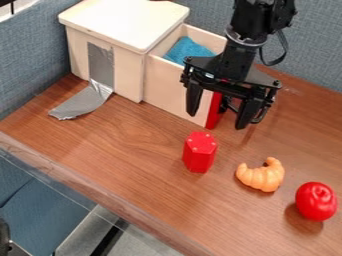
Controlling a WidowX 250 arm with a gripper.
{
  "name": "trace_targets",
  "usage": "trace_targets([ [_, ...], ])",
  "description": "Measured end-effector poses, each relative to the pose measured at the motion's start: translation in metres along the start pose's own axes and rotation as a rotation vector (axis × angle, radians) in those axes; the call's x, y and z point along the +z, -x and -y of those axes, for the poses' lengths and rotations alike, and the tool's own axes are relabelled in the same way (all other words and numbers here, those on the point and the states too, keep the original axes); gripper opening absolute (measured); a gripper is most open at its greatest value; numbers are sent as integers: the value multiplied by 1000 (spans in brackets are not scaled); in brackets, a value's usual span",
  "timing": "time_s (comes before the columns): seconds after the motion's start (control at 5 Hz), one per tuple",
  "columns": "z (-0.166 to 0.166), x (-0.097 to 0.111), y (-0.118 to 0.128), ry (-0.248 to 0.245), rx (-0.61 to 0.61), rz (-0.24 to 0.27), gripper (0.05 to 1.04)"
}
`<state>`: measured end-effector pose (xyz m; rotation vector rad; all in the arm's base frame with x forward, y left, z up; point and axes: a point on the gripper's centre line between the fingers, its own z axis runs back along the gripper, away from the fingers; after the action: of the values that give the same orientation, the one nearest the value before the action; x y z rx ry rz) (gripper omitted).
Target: Take the red thing and placed it inside the drawer
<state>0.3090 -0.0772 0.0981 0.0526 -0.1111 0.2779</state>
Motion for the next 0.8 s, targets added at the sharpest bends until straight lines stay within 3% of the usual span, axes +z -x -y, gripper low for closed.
trace_targets([
  [0.2,0,-12,3,-18,0,-30,1000],
  [0.8,5,-28,0,9,43,-8,1000],
])
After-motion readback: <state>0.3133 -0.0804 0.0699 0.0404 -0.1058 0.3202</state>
